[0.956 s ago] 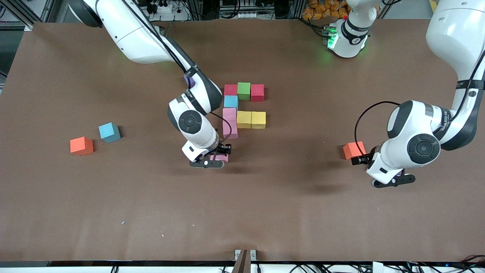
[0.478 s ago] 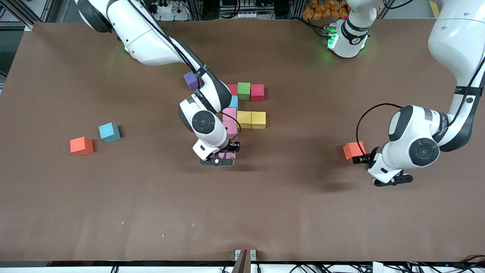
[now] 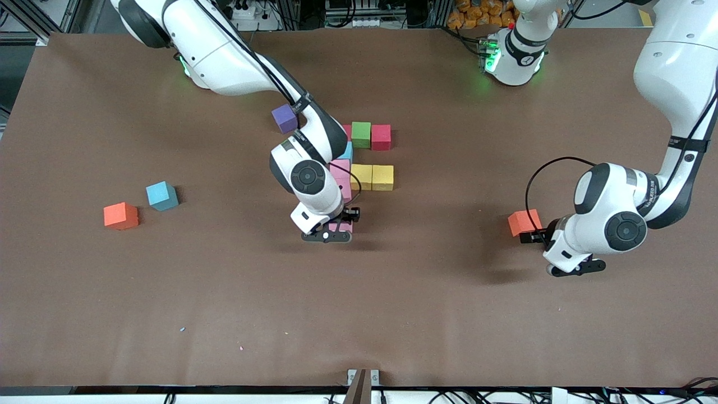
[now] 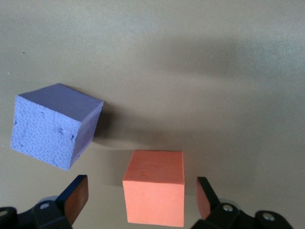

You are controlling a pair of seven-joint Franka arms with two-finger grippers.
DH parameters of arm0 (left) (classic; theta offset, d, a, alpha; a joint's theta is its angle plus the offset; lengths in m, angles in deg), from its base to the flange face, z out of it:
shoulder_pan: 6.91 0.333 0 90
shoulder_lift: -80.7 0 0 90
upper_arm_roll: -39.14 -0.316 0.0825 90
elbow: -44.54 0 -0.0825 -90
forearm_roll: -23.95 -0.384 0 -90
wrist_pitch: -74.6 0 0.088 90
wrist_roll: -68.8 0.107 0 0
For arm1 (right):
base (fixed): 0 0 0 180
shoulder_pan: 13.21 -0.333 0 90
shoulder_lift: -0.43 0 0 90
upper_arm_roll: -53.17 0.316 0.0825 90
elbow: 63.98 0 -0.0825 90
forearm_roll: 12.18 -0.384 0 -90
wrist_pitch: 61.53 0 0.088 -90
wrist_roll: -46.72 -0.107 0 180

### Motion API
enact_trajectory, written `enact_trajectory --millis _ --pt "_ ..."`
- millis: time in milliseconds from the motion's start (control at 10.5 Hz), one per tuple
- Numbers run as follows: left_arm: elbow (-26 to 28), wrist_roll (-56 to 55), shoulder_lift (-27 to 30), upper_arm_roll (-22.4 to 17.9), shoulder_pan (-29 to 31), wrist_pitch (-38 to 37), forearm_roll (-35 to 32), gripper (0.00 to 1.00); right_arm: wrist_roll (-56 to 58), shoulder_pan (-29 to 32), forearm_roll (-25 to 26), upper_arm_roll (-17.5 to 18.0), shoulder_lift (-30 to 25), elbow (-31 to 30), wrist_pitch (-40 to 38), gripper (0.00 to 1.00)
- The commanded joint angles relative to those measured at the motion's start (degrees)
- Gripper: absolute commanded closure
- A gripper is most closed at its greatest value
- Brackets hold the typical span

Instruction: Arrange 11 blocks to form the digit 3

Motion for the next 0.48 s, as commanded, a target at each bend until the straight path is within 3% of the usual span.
enact_trajectory --millis 0,382 --pt "1.8 0.3 0.6 0.5 0.5 0.6 1.2 0.0 -1.5 -0.4 2.4 -0.2 -0.6 -0.5 -0.3 1.0" --pt "3.3 0.3 0.0 0.5 0.5 1.8 1.3 0.0 -2.7 -0.4 3.5 0.2 -2.2 -5.6 5.7 1.0"
